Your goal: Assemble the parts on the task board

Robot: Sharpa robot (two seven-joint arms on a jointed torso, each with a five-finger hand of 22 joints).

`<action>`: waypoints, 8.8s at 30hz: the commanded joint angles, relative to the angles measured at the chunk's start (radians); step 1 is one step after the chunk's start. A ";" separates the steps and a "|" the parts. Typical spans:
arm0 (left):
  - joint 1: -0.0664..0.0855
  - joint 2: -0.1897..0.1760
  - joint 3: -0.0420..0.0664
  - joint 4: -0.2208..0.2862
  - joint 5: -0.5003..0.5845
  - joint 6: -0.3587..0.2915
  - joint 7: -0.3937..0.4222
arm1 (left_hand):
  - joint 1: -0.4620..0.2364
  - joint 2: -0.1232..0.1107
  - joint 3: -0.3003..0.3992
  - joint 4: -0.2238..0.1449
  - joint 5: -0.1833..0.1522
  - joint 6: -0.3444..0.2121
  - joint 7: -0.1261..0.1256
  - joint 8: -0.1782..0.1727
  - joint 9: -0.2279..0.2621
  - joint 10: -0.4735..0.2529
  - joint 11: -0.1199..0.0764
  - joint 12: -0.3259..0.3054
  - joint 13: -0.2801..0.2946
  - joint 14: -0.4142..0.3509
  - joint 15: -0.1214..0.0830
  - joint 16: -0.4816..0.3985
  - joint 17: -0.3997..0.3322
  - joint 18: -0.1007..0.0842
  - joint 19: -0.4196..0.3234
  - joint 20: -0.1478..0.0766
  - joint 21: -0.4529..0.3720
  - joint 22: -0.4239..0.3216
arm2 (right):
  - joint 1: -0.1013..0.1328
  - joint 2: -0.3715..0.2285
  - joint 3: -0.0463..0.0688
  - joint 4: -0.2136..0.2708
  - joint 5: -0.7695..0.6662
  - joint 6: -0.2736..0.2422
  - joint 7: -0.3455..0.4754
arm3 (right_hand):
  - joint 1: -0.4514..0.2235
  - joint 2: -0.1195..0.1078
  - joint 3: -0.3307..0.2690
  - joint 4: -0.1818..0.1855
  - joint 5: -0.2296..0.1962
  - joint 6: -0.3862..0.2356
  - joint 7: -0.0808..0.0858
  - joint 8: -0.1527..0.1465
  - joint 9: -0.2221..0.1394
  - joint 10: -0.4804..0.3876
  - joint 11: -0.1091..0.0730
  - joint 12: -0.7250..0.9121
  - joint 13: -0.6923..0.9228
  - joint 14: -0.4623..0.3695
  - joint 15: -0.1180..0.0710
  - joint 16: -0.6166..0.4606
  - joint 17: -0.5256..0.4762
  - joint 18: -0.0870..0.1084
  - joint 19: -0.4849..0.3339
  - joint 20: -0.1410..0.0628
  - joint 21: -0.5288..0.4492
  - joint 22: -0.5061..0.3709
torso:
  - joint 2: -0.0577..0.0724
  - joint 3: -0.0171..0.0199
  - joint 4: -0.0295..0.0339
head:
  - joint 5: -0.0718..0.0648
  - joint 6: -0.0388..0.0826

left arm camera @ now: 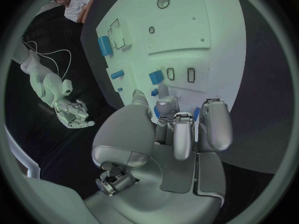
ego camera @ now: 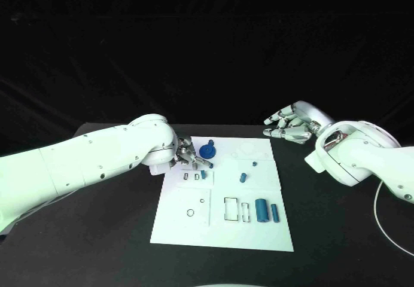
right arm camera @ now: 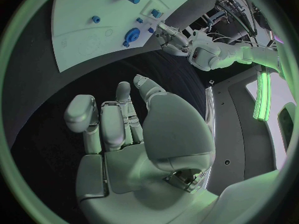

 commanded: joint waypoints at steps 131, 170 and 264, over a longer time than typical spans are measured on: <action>0.003 0.064 -0.018 -0.049 -0.013 0.065 0.032 | 0.277 -0.163 0.673 -0.139 0.002 -0.053 0.005 -0.032 0.102 -0.006 -0.003 -0.031 -0.013 0.105 -0.003 0.002 0.263 -0.013 -0.007 -0.005 0.007 0.047 | -0.003 0.028 -0.004 -0.022 0.017 0.058 -0.001 | -0.015 0.007 0.000 0.028 -0.010 0.012 -0.004 0.008 -0.001 -0.001 -0.006 0.006 -0.004 0.025 -0.009 -0.014 -0.008 0.022 -0.008 -0.004 -0.012 -0.013 | 0.014 -0.0015 -0.0047 | -0.009 -0.047; -0.063 -0.047 -0.015 0.057 -0.071 -0.150 0.030 | 0.173 -0.272 0.945 -0.183 0.001 -0.029 -0.002 -0.015 0.143 0.049 -0.007 0.026 0.044 0.105 -0.010 0.002 0.263 -0.022 0.018 -0.007 0.033 0.091 | -0.005 0.028 -0.005 -0.029 0.032 0.044 0.018 | -0.018 0.013 0.002 0.038 -0.012 0.011 -0.004 0.008 -0.001 0.000 -0.005 0.011 -0.003 0.024 -0.009 -0.021 -0.014 0.023 -0.011 -0.004 -0.016 -0.020 | 0.014 -0.0004 -0.0026 | 0.000 -0.052; -0.072 -0.031 -0.011 0.041 -0.086 -0.035 0.001 | -0.108 -0.310 0.775 -0.073 0.012 0.036 -0.029 0.007 0.157 0.076 -0.029 0.046 0.059 0.105 -0.029 0.002 0.263 -0.032 0.044 -0.026 0.058 0.133 | -0.005 0.021 -0.005 -0.008 0.107 0.062 0.025 | -0.009 0.012 0.009 0.050 -0.008 -0.011 0.003 -0.002 -0.004 -0.029 0.001 -0.013 -0.033 0.011 -0.005 -0.059 -0.050 0.032 -0.038 -0.002 -0.049 -0.073 | 0.013 -0.0004 -0.0035 | 0.002 -0.077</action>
